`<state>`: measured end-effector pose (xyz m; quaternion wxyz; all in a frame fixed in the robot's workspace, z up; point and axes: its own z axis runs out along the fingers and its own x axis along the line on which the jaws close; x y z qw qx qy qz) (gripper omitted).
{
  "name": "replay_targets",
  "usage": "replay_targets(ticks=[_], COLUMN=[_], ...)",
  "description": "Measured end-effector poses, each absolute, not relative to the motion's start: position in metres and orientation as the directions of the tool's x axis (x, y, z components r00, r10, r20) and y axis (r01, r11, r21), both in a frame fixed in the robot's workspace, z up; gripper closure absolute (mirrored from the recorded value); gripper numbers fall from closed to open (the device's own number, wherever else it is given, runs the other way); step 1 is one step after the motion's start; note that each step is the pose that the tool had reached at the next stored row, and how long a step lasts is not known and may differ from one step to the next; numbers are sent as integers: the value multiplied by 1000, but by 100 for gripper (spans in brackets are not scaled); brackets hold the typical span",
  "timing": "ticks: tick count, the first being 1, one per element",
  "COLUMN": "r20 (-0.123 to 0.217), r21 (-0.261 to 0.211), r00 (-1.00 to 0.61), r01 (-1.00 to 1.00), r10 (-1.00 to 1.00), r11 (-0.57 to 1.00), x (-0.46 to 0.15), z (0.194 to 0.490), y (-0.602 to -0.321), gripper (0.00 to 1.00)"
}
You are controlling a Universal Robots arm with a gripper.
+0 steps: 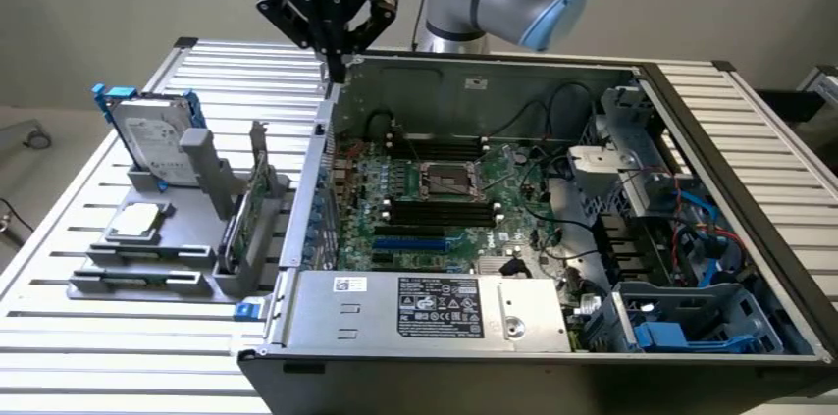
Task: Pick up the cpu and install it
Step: 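Reach for the cpu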
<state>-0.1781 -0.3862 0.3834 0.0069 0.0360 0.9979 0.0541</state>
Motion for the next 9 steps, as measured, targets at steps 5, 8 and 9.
replay_targets(ticks=[5, 8, 9], r20=[-7, -5, -5], r21=[107, 106, 106], r00=[-997, -997, -997], r01=[71, 72, 72], r10=[73, 73, 73], r11=[992, 992, 992], x=[-201, -215, -219], z=[379, 376, 375], y=[-386, -386, -386], gripper=[89, 89, 89])
